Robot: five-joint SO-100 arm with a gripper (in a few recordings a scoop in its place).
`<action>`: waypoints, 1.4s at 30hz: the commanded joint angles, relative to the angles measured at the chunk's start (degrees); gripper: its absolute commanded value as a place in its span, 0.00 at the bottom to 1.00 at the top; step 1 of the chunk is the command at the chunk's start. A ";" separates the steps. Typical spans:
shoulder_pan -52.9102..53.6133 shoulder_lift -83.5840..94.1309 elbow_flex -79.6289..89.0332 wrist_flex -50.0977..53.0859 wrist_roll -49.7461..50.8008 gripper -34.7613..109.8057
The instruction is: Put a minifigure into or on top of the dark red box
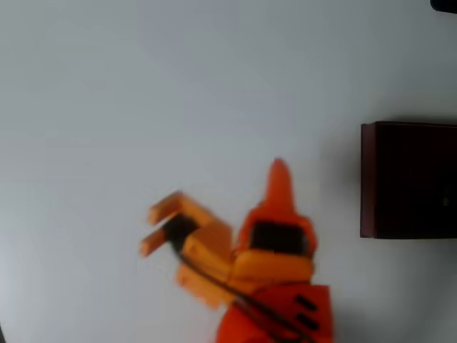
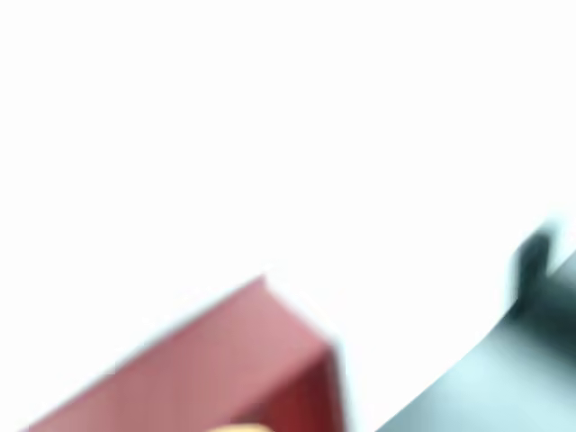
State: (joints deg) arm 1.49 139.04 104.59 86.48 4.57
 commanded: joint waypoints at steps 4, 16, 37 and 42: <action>-22.59 13.80 16.00 -8.61 1.05 0.39; -38.06 40.87 44.47 -15.21 0.00 0.33; -44.12 56.51 67.06 -8.61 8.44 0.24; -48.52 56.51 68.73 -9.49 -5.62 0.24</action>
State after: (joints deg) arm -43.86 194.68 173.06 76.20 6.15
